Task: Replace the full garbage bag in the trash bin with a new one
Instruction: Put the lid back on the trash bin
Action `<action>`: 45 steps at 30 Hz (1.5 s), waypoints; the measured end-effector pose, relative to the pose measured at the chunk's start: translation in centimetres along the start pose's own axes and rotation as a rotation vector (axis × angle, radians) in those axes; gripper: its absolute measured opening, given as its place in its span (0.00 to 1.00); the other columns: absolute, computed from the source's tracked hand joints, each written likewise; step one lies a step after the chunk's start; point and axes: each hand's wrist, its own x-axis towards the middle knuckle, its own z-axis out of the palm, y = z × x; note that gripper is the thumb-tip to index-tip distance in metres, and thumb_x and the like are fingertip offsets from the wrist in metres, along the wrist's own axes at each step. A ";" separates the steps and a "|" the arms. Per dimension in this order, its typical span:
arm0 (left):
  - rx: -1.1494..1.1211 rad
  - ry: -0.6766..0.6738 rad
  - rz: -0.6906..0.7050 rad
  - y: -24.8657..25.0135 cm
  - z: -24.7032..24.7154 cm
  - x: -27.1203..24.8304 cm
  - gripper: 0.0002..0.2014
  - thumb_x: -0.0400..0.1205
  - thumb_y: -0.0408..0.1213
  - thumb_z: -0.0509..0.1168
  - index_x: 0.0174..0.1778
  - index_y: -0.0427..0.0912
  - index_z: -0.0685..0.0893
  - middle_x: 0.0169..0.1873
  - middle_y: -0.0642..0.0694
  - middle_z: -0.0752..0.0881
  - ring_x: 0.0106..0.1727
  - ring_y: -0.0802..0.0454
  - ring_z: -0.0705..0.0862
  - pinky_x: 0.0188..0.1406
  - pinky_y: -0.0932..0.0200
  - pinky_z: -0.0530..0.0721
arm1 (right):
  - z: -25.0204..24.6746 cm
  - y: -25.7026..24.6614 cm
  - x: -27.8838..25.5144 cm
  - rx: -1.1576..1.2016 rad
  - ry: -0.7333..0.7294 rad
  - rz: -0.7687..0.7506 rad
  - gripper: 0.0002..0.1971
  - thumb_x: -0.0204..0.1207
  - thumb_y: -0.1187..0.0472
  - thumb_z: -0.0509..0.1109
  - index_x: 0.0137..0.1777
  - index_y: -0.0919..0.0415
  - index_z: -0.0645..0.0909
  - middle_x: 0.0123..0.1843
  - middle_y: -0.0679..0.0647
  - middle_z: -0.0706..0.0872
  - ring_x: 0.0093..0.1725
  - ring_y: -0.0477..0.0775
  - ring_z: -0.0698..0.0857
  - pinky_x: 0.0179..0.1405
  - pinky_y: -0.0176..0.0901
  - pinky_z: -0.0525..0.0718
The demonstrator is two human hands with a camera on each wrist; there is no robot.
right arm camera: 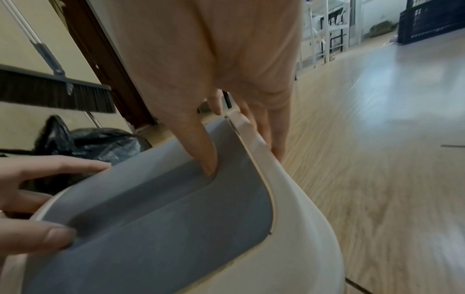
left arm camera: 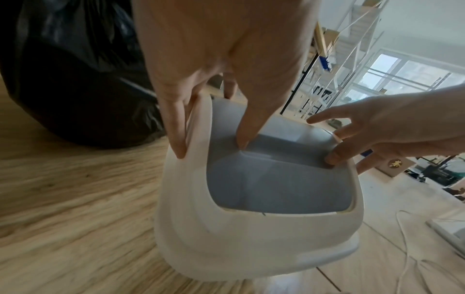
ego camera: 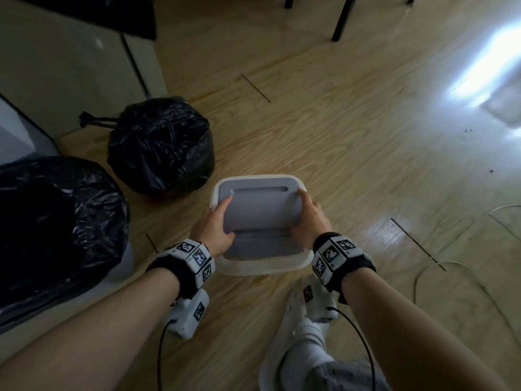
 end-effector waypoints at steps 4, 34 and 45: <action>0.013 0.065 0.088 2.5 -3.0 -4.1 0.42 0.74 0.33 0.70 0.80 0.57 0.57 0.76 0.40 0.69 0.74 0.40 0.71 0.72 0.46 0.72 | -2.9 -1.4 -5.3 0.044 0.079 -0.029 0.44 0.72 0.68 0.67 0.81 0.42 0.46 0.74 0.61 0.67 0.69 0.71 0.75 0.66 0.60 0.75; -0.206 0.595 -0.077 -14.7 -29.7 -25.6 0.40 0.71 0.22 0.67 0.79 0.49 0.63 0.71 0.40 0.75 0.72 0.44 0.75 0.60 0.60 0.75 | 8.0 -29.7 -19.2 0.205 -0.125 -0.578 0.35 0.57 0.71 0.80 0.66 0.63 0.73 0.59 0.58 0.81 0.56 0.58 0.80 0.47 0.47 0.80; -0.371 0.566 -0.137 -20.0 -30.5 -20.3 0.40 0.71 0.21 0.67 0.79 0.46 0.63 0.72 0.44 0.75 0.74 0.48 0.72 0.73 0.51 0.74 | 12.5 -33.2 -12.8 0.227 -0.232 -0.556 0.31 0.57 0.73 0.78 0.63 0.64 0.76 0.58 0.59 0.83 0.55 0.59 0.81 0.49 0.48 0.81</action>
